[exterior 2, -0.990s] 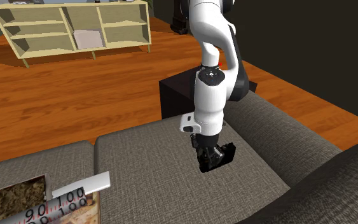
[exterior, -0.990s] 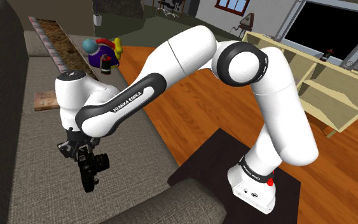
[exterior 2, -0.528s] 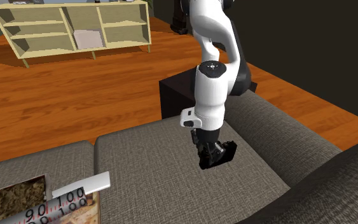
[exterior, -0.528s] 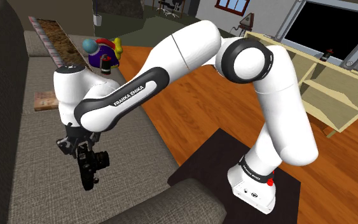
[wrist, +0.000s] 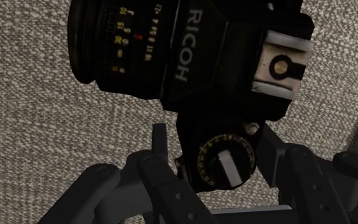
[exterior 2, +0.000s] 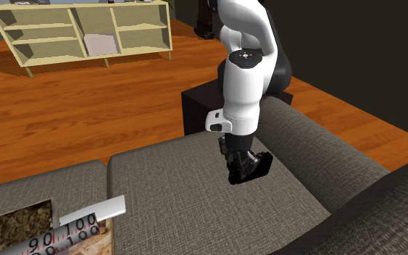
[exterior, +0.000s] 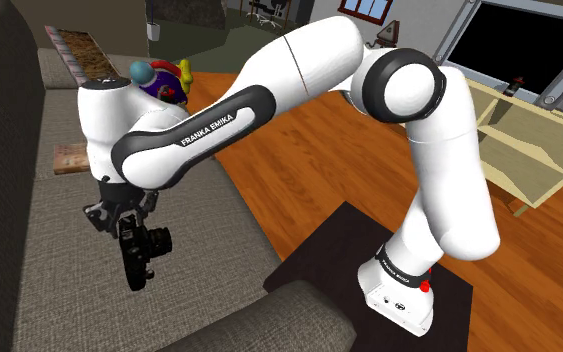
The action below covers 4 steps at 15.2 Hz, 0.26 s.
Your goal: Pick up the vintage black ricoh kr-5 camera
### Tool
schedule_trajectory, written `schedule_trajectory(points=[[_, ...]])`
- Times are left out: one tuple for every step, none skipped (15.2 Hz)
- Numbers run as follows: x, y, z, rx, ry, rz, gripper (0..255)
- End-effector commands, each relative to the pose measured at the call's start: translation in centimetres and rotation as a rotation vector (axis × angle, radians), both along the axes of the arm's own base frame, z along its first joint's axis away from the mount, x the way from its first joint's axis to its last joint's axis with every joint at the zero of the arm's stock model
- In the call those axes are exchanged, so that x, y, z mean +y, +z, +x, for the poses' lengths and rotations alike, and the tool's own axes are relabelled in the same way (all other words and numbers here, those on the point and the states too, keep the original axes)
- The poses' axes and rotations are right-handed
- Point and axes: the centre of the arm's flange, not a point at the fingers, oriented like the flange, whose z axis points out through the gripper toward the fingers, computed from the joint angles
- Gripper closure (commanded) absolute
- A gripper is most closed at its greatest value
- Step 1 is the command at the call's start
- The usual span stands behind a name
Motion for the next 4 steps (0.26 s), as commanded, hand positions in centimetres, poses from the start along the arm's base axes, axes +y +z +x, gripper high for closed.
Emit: schedule_trajectory(points=[[0.02,1.08,0.12,0.0,0.0,0.0,255],[0.02,1.61,0.12,0.0,0.0,0.0,255],[0.02,1.69,0.12,0.0,0.0,0.0,255],[0.02,1.69,0.12,0.0,0.0,0.0,255]])
